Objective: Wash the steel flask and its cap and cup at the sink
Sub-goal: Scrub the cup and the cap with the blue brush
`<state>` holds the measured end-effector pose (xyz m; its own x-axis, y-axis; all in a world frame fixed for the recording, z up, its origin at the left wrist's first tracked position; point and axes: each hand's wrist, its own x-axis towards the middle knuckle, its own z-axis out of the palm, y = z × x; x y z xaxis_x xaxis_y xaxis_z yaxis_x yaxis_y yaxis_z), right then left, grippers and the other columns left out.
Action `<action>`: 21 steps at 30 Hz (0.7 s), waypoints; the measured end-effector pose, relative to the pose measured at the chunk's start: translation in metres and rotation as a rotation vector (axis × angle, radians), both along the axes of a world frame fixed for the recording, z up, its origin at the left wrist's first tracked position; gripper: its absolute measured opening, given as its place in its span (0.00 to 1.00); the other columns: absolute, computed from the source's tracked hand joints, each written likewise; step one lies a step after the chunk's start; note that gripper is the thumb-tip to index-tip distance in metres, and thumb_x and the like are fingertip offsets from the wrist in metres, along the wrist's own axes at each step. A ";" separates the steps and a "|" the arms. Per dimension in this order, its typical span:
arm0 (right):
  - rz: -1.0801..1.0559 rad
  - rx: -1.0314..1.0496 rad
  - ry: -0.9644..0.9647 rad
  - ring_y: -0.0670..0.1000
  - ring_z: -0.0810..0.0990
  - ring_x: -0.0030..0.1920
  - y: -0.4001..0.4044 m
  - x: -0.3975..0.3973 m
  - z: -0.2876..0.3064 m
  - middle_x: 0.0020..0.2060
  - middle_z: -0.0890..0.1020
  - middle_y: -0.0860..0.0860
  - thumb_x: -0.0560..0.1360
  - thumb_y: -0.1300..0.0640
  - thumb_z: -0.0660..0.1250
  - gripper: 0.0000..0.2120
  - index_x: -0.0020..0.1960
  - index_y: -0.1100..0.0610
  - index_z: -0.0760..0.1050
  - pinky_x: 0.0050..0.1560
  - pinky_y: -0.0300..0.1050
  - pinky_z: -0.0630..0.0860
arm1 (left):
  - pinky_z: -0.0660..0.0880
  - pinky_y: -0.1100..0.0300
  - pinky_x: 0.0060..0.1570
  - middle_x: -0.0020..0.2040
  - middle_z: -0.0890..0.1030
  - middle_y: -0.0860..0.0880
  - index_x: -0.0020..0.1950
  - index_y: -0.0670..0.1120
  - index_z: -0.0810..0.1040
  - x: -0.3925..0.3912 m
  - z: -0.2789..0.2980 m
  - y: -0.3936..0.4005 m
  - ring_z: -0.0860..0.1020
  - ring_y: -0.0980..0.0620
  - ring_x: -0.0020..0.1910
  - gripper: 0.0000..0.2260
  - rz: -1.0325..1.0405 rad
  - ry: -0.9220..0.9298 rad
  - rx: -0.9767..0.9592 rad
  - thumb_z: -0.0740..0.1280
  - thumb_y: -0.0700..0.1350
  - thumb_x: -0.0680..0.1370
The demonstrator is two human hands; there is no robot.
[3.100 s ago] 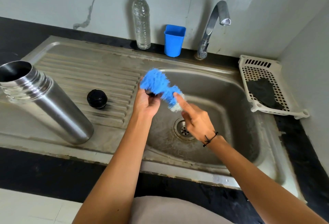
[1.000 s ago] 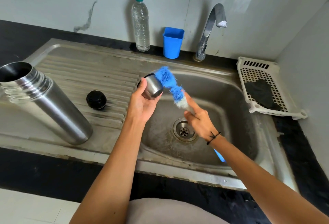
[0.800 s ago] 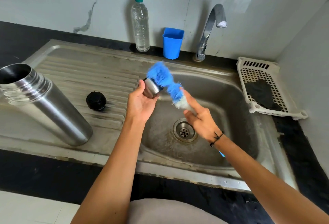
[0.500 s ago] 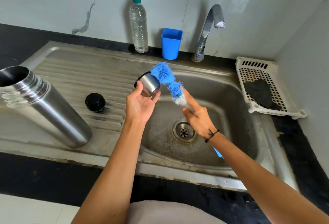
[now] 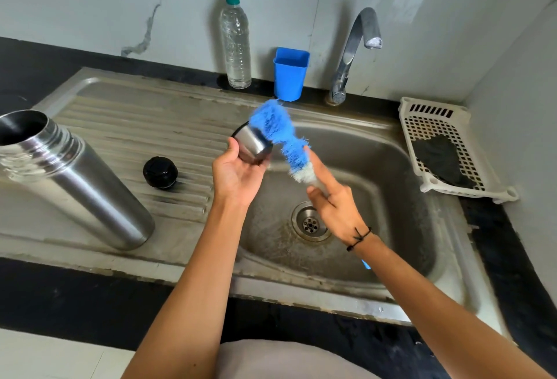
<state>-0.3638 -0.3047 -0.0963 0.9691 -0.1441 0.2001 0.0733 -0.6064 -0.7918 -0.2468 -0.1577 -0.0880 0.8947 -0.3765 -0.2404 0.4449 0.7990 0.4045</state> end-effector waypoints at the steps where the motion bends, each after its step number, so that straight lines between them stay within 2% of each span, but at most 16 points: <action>1: 0.019 -0.037 0.004 0.44 0.66 0.25 0.003 -0.001 -0.003 0.40 0.76 0.23 0.77 0.68 0.58 0.37 0.71 0.31 0.53 0.35 0.37 0.76 | 0.70 0.45 0.62 0.51 0.79 0.42 0.50 0.41 0.74 -0.001 -0.001 -0.001 0.77 0.42 0.56 0.11 -0.017 -0.021 0.020 0.58 0.47 0.81; 3: -0.004 -0.063 0.016 0.45 0.66 0.24 0.004 0.000 -0.009 0.35 0.77 0.26 0.77 0.68 0.58 0.36 0.72 0.36 0.50 0.34 0.34 0.74 | 0.70 0.45 0.60 0.51 0.78 0.42 0.49 0.41 0.74 -0.003 0.000 -0.003 0.76 0.41 0.55 0.13 -0.047 -0.052 0.043 0.60 0.51 0.79; 5: -0.067 -0.037 0.036 0.44 0.69 0.25 0.001 0.004 -0.011 0.40 0.83 0.42 0.78 0.66 0.58 0.35 0.70 0.31 0.52 0.38 0.43 0.79 | 0.71 0.45 0.63 0.58 0.79 0.41 0.54 0.42 0.75 -0.005 0.003 -0.004 0.76 0.40 0.61 0.16 -0.040 -0.035 0.025 0.64 0.53 0.75; 7: -0.110 -0.004 0.072 0.51 0.71 0.29 -0.002 0.006 -0.009 0.44 0.83 0.60 0.79 0.64 0.58 0.35 0.68 0.27 0.52 0.41 0.47 0.79 | 0.69 0.45 0.66 0.56 0.78 0.43 0.50 0.43 0.75 -0.005 0.005 -0.004 0.76 0.40 0.62 0.10 0.005 0.004 -0.008 0.65 0.49 0.76; 8: -0.122 0.008 0.072 0.53 0.71 0.30 -0.003 0.006 -0.007 0.44 0.82 0.64 0.79 0.64 0.58 0.35 0.67 0.26 0.52 0.41 0.46 0.77 | 0.70 0.46 0.65 0.54 0.79 0.44 0.48 0.43 0.75 -0.004 0.005 -0.004 0.76 0.41 0.62 0.07 0.020 0.018 -0.013 0.65 0.47 0.77; 10: -0.098 0.020 0.029 0.53 0.68 0.29 -0.003 0.005 -0.001 0.45 0.82 0.63 0.78 0.64 0.58 0.37 0.67 0.24 0.51 0.40 0.45 0.77 | 0.74 0.47 0.60 0.55 0.79 0.43 0.49 0.43 0.76 -0.002 0.004 -0.004 0.75 0.41 0.62 0.07 0.014 0.012 -0.015 0.66 0.45 0.76; 12: -0.017 -0.015 -0.018 0.53 0.67 0.27 0.003 0.002 0.002 0.47 0.83 0.57 0.78 0.66 0.58 0.39 0.67 0.23 0.51 0.38 0.44 0.77 | 0.75 0.48 0.53 0.54 0.79 0.43 0.48 0.44 0.76 -0.002 0.002 -0.003 0.77 0.41 0.58 0.09 0.002 -0.019 0.046 0.67 0.48 0.73; 14: 0.006 -0.047 -0.036 0.51 0.66 0.25 0.008 0.001 -0.001 0.45 0.83 0.53 0.77 0.67 0.58 0.39 0.68 0.25 0.51 0.36 0.43 0.77 | 0.73 0.49 0.54 0.52 0.78 0.43 0.43 0.45 0.77 -0.002 -0.001 -0.003 0.77 0.42 0.53 0.09 -0.016 -0.025 0.088 0.64 0.51 0.76; 16: -0.058 -0.034 -0.009 0.50 0.68 0.26 0.006 0.005 -0.007 0.42 0.83 0.54 0.77 0.66 0.58 0.38 0.68 0.26 0.51 0.40 0.44 0.78 | 0.70 0.48 0.60 0.57 0.77 0.41 0.52 0.44 0.78 -0.005 -0.001 0.000 0.77 0.41 0.55 0.14 -0.051 0.004 0.056 0.59 0.53 0.79; 18: -0.103 -0.010 0.037 0.54 0.70 0.28 0.001 0.007 -0.007 0.44 0.83 0.58 0.78 0.65 0.58 0.36 0.66 0.25 0.51 0.43 0.48 0.79 | 0.69 0.49 0.61 0.61 0.76 0.40 0.61 0.43 0.74 -0.005 0.002 0.003 0.75 0.40 0.58 0.19 -0.063 0.027 0.013 0.61 0.55 0.77; 19: -0.106 -0.007 0.042 0.55 0.69 0.28 0.000 0.007 -0.006 0.45 0.83 0.60 0.78 0.64 0.58 0.37 0.66 0.25 0.51 0.42 0.48 0.79 | 0.70 0.50 0.60 0.61 0.75 0.40 0.62 0.44 0.72 -0.004 0.003 0.004 0.75 0.40 0.58 0.21 -0.056 0.023 0.010 0.63 0.56 0.75; 21: -0.076 -0.015 0.007 0.50 0.66 0.26 -0.001 0.004 -0.002 0.42 0.83 0.58 0.78 0.66 0.58 0.38 0.66 0.24 0.52 0.36 0.43 0.76 | 0.72 0.52 0.58 0.61 0.76 0.41 0.63 0.44 0.72 -0.003 0.007 0.004 0.76 0.42 0.58 0.23 -0.023 0.008 0.048 0.66 0.57 0.73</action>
